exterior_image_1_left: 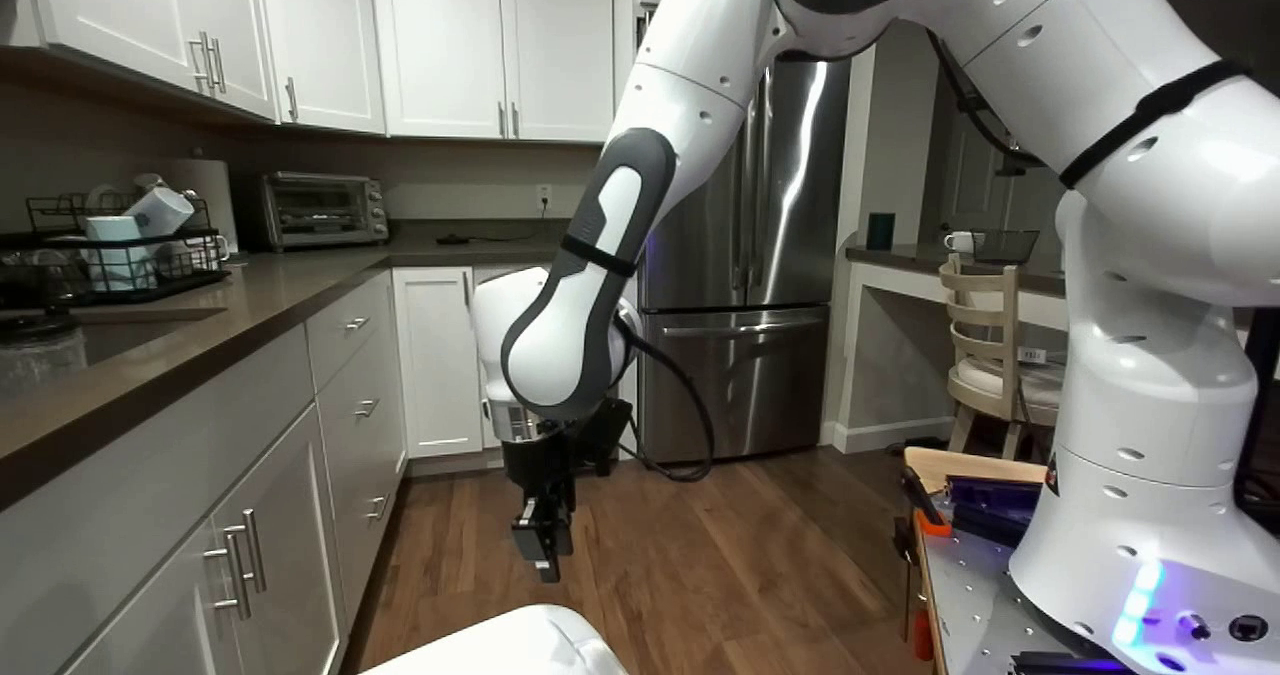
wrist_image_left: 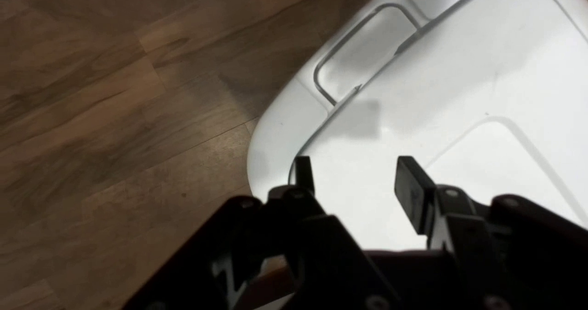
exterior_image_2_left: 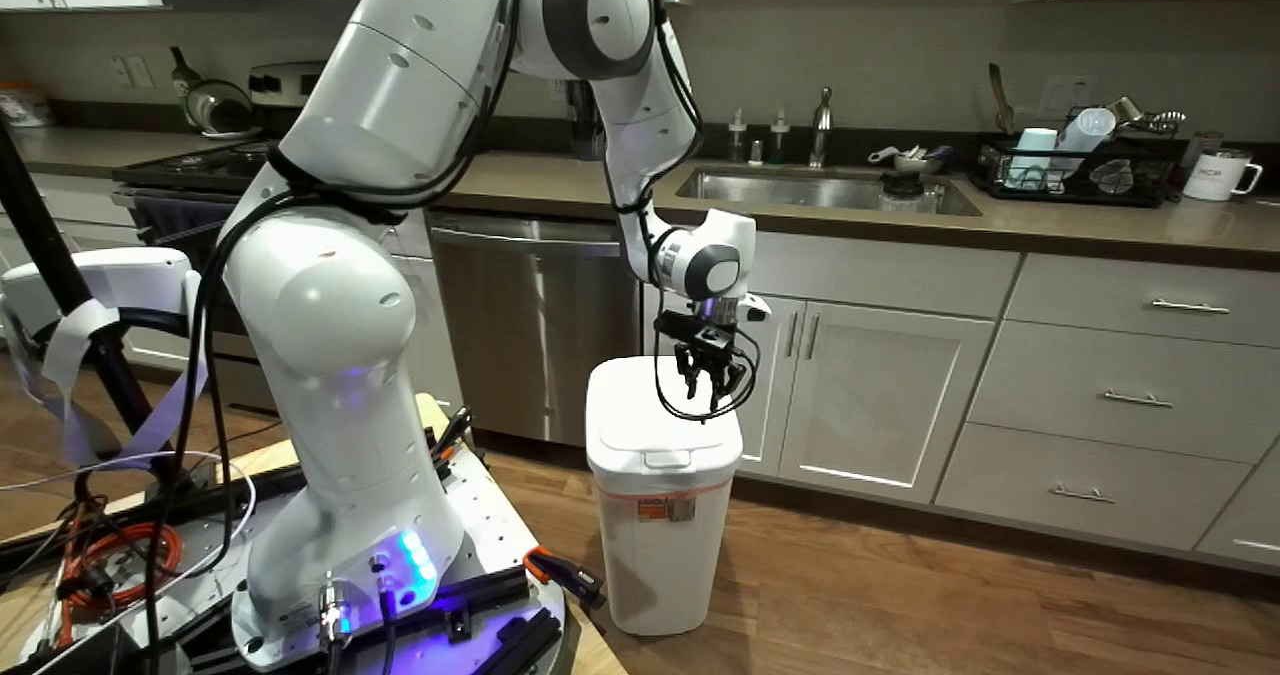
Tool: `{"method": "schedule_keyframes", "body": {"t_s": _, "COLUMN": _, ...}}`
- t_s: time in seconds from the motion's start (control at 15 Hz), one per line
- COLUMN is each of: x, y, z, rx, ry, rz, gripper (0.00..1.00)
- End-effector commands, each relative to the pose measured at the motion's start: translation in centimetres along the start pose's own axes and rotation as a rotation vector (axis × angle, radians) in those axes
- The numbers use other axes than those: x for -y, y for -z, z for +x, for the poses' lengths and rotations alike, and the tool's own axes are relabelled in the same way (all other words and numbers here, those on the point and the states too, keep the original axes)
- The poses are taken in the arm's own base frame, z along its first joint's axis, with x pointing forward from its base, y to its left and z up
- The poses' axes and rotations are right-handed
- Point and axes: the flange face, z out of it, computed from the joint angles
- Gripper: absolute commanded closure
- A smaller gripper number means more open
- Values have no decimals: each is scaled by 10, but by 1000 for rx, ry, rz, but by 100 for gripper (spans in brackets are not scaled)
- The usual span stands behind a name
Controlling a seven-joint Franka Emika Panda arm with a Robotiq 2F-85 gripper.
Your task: Press the button on the bin
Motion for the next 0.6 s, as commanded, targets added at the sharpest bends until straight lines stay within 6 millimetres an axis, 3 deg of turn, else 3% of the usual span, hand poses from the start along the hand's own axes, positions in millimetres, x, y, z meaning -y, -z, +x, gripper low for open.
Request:
{"method": "schedule_keyframes", "body": {"t_s": 0.0, "x": -21, "y": -29, "z": 6, "rx": 1, "ry": 0, "rz": 25, "gripper": 46}}
{"method": "schedule_keyframes", "body": {"t_s": 0.33, "x": -26, "y": -54, "z": -4, "rx": 43, "ry": 79, "rz": 128, "gripper": 57}}
{"method": "schedule_keyframes", "body": {"t_s": 0.53, "x": -23, "y": -57, "z": -7, "rx": 46, "ry": 137, "rz": 196, "gripper": 72}}
